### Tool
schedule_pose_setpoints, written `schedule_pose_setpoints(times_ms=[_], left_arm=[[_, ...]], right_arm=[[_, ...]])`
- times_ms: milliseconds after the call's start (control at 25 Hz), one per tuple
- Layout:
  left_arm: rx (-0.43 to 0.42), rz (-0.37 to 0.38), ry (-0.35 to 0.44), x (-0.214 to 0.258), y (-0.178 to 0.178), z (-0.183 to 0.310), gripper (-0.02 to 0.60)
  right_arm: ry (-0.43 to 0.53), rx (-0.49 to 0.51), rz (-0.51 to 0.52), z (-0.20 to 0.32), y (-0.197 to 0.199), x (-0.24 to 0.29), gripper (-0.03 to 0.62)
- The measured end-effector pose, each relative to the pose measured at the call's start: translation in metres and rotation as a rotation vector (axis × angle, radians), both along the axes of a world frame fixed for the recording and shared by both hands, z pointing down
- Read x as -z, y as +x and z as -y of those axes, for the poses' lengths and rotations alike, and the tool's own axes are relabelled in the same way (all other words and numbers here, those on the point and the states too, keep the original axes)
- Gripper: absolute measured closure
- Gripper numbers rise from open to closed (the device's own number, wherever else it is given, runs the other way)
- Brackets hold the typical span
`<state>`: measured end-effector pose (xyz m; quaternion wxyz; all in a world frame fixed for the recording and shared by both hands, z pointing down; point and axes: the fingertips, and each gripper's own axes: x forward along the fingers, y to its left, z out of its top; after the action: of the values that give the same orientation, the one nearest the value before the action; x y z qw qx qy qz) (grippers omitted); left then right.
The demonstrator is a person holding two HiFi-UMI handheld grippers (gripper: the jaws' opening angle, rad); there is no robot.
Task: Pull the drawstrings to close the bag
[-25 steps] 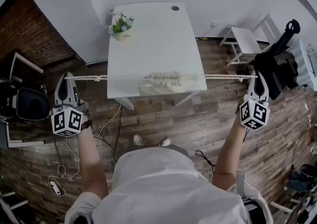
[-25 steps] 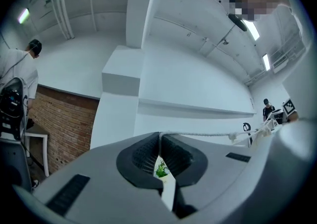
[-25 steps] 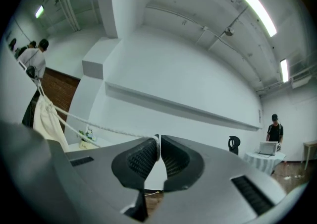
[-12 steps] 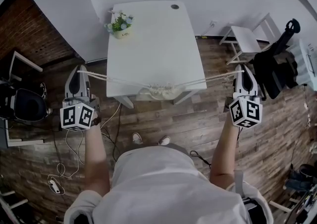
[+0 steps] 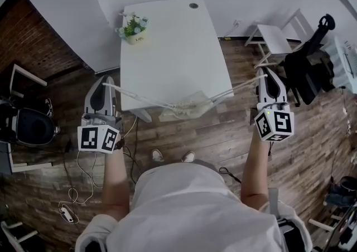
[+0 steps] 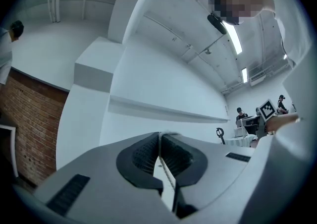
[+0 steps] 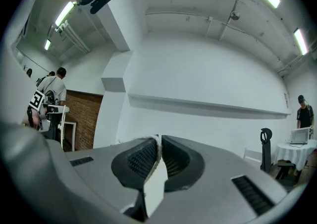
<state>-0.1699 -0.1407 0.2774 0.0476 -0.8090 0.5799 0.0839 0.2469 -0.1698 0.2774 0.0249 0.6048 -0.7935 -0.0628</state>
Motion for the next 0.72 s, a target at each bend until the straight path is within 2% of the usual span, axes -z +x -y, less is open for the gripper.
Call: schedule_pose_setpoints(times_ms=[320,720], left_arm=[[-0.045,0.005,-0.007,0.004,0.008,-0.002,0.563],[-0.019,-0.003,-0.006,0.006,-0.011,-0.006,0.563]], right_arm=[[-0.013,0.007,-0.012,-0.009,-0.013,-0.001,0.553],[-0.041,0.02,-0.017,-0.009,-0.029,-0.011,0.553]])
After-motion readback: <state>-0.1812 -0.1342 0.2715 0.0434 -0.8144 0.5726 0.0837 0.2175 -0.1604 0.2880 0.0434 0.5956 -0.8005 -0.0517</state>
